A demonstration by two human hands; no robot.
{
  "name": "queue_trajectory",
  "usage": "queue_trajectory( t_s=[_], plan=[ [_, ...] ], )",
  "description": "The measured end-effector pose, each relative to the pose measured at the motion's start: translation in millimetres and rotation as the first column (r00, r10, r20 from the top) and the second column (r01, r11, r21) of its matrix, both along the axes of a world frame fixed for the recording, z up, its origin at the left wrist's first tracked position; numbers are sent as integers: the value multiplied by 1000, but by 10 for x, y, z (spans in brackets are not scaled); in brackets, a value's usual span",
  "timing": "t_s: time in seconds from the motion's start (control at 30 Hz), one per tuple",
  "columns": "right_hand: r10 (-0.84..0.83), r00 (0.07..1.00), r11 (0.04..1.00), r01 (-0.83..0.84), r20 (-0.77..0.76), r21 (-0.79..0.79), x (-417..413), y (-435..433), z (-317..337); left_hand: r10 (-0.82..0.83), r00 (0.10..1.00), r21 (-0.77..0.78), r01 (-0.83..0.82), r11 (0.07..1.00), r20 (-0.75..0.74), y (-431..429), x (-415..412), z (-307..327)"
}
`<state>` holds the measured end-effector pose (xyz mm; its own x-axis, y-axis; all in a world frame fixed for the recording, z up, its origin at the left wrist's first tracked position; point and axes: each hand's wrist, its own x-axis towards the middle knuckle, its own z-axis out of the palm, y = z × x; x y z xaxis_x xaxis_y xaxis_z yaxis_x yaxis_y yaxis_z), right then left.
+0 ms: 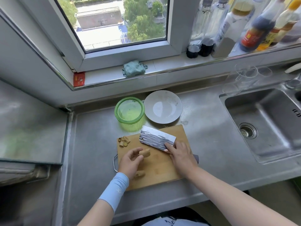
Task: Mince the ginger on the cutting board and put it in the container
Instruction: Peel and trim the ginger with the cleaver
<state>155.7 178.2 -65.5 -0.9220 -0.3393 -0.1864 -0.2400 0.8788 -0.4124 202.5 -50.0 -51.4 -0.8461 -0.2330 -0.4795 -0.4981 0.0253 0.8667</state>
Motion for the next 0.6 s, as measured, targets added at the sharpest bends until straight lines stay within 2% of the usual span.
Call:
queue_trajectory(
  t_s=[0.13, 0.2, 0.27, 0.33, 0.4, 0.47, 0.53, 0.57, 0.6],
  plan=[
    [27, 998, 985, -18, -49, 174, -46, -31, 72, -21, 999, 7, 20, 1000, 36, 53, -3, 31],
    [79, 997, 983, -74, -23, 170, -86, -123, 208, -23, 999, 40, 21, 999, 45, 70, -2, 72],
    [140, 987, 989, -136, 78, -56, -105, -276, 377, -19, 999, 84, 17, 996, 26, 79, -2, 101],
    [198, 950, 951, -126, 242, -282, -113, -443, 502, -15, 1000, 91, 16, 996, -11, 81, -5, 125],
    [218, 944, 936, -130, 249, -326, -135, -571, 554, -17, 999, 68, 19, 998, -29, 44, -5, 137],
    [188, 955, 943, -111, 229, -314, -162, -634, 551, -54, 998, -14, 53, 998, -39, -40, 5, 160],
    [159, 961, 952, -88, 226, -294, -183, -660, 519, -188, 982, -222, 186, 957, 8, -172, 32, 145],
    [153, 960, 955, -84, 233, -284, -187, -668, 499, -298, 952, -348, 305, 886, 76, -239, 65, 142],
    [153, 956, 957, -81, 250, -278, -182, -676, 477, -409, 899, -456, 432, 778, 154, -292, 108, 124]
  ],
)
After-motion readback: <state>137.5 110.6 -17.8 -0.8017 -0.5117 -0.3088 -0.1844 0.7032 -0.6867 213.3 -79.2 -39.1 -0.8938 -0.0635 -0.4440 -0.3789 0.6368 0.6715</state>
